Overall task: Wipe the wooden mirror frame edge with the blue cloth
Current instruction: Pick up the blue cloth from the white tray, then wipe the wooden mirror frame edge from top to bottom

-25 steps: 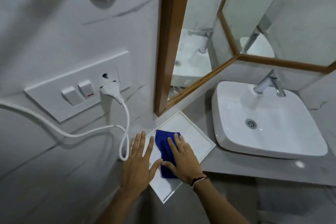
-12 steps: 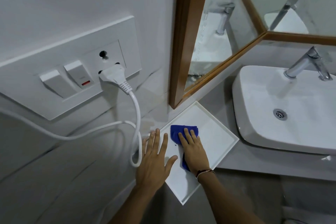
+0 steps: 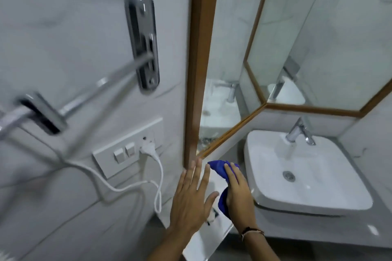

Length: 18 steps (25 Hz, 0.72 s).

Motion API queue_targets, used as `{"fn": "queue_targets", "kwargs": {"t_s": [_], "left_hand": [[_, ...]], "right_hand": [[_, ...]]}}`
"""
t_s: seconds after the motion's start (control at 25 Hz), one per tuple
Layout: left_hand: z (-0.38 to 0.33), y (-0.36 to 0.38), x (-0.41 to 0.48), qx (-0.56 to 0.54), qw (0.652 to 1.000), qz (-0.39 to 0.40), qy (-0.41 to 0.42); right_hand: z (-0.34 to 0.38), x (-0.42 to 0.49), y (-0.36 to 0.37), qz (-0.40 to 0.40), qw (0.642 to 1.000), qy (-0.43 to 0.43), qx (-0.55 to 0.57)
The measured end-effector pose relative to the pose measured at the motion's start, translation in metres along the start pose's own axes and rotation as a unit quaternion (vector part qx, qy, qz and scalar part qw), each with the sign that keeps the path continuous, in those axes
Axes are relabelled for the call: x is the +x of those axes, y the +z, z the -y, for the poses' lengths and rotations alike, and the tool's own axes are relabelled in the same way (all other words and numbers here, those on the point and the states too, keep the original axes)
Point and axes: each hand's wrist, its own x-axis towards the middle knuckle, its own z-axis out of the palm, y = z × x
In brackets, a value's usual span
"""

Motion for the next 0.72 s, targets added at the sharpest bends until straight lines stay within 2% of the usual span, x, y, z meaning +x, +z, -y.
{"fn": "queue_targets", "kwargs": {"t_s": [0.08,0.2,0.4,0.48,0.6,0.72], "left_hand": [[-0.016,-0.060,0.045,-0.022,0.996,-0.078,0.035],[-0.029,-0.172,0.138,0.001,0.981,-0.191,0.041],[-0.025,-0.386,0.271,0.087,0.925,-0.369,-0.031],[-0.026,-0.444,0.299,0.114,0.907,-0.401,-0.057],[-0.026,-0.496,0.319,0.172,0.898,-0.400,-0.071],[-0.018,-0.512,0.325,0.259,0.875,-0.406,-0.050]], "right_hand": [[0.026,0.030,-0.057,-0.081,0.995,-0.017,0.061],[0.070,0.087,-0.140,-0.180,0.975,-0.072,0.112],[0.148,0.179,-0.279,-0.317,0.915,-0.187,0.167],[0.178,0.208,-0.329,-0.380,0.877,-0.222,0.194],[0.221,0.249,-0.388,-0.448,0.821,-0.240,0.261],[0.259,0.295,-0.428,-0.459,0.788,-0.181,0.367]]}}
